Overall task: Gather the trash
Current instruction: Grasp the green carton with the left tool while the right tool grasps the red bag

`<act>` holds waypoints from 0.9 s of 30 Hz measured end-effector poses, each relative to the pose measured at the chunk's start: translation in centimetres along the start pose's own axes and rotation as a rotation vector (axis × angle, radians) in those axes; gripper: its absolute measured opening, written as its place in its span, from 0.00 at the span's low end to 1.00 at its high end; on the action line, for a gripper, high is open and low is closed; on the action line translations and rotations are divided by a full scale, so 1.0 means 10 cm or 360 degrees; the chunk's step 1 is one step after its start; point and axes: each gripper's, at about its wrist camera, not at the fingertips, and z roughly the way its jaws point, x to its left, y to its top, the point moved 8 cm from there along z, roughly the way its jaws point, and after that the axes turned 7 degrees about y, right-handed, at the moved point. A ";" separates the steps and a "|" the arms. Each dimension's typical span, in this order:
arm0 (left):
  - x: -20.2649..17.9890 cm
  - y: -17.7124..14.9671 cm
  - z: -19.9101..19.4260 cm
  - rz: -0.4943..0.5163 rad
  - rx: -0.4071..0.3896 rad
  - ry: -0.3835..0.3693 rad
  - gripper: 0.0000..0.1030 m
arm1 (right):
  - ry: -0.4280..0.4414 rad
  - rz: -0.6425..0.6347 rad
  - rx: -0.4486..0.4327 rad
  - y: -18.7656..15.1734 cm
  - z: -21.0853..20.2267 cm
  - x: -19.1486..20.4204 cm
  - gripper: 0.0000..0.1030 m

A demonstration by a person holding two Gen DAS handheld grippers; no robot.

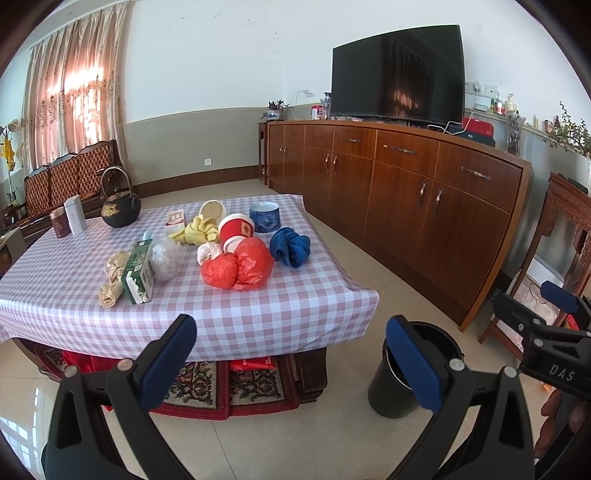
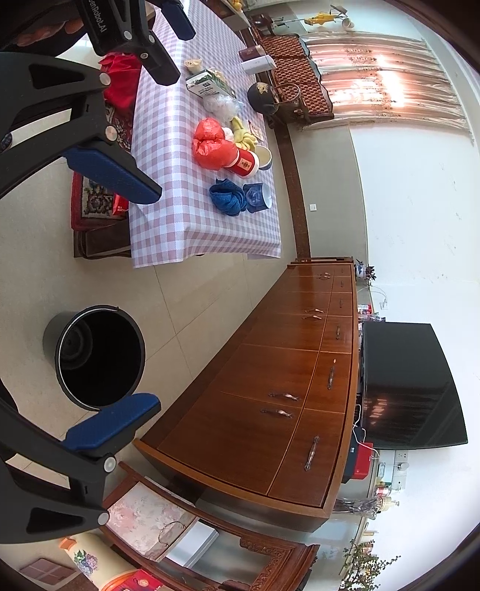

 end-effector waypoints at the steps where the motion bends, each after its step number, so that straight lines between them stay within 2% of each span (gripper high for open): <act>1: 0.06 -0.01 0.01 -0.0010 0.0001 0.0027 1.00 | 0.0037 0.0004 0.0001 0.01 0.02 0.03 1.00; 7: 0.50 -0.02 0.14 -0.0138 0.0024 0.0059 1.00 | 0.0220 -0.0039 0.0051 0.04 0.27 0.35 1.00; 10: 0.73 -0.03 0.27 -0.0211 0.0073 0.0077 1.00 | 0.0259 -0.0092 0.0065 0.10 0.43 0.52 1.00; 15: 1.07 -0.11 0.48 -0.0285 0.0134 0.0135 1.00 | 0.0439 -0.0128 0.0194 0.11 0.83 0.90 1.00; 18: 1.23 -0.20 0.59 -0.0322 0.0191 0.0145 1.00 | 0.0504 -0.0140 0.0170 0.17 0.99 1.11 1.00; 21: 1.38 -0.27 0.67 -0.0302 0.0196 0.0229 1.00 | 0.0556 -0.0181 0.0163 0.22 1.15 1.34 0.95; 27: 1.72 -0.28 0.96 -0.0398 0.0185 0.0351 0.99 | 0.0666 -0.0295 0.0187 0.27 1.56 1.78 0.86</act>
